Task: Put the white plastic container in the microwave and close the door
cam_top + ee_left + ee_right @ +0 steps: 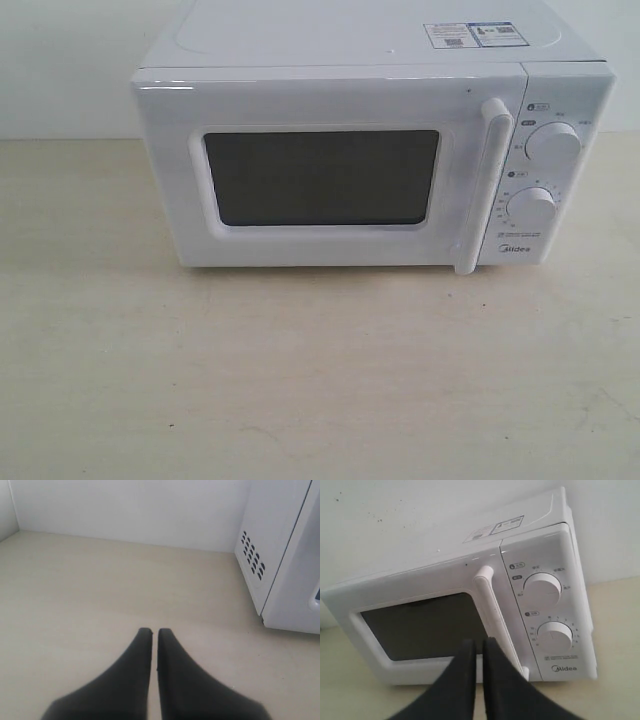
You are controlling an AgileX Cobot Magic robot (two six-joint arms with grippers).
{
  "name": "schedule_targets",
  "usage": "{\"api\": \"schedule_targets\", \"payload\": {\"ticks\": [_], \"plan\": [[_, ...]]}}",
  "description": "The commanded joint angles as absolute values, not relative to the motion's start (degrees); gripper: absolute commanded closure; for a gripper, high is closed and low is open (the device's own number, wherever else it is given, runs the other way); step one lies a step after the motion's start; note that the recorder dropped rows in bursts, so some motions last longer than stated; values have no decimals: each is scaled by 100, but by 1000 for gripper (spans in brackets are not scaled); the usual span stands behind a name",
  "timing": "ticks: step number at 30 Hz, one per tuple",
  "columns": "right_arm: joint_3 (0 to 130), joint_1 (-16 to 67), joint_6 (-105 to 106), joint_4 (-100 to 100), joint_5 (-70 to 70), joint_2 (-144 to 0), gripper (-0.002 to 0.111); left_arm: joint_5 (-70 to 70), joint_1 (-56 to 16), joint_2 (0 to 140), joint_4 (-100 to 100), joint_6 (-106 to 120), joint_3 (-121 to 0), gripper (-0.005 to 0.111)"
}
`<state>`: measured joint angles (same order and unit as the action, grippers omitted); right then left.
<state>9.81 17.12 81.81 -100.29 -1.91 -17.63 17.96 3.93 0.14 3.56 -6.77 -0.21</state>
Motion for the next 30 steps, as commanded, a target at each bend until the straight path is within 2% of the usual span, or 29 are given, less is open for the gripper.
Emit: {"api": "schedule_targets", "payload": {"ticks": [1,16,25,27,30], "plan": [[800,1646,8156,-9995,-62,-1271,106,1790,391,0,383,-640,0,102],[279,1646,8188,-9995,208,-247,106,1790,391,0,383,-640,0,102],[279,1646,6893,-9995,0,-247,106,1790,391,0,383,-640,0,102],[279,1646,6168,-8895,-198,-247,106,1790,391,0,383,-640,0,102],[279,1646,3427,-5701,-265,-247,106,1790,391,0,383,-640,0,102]]}}
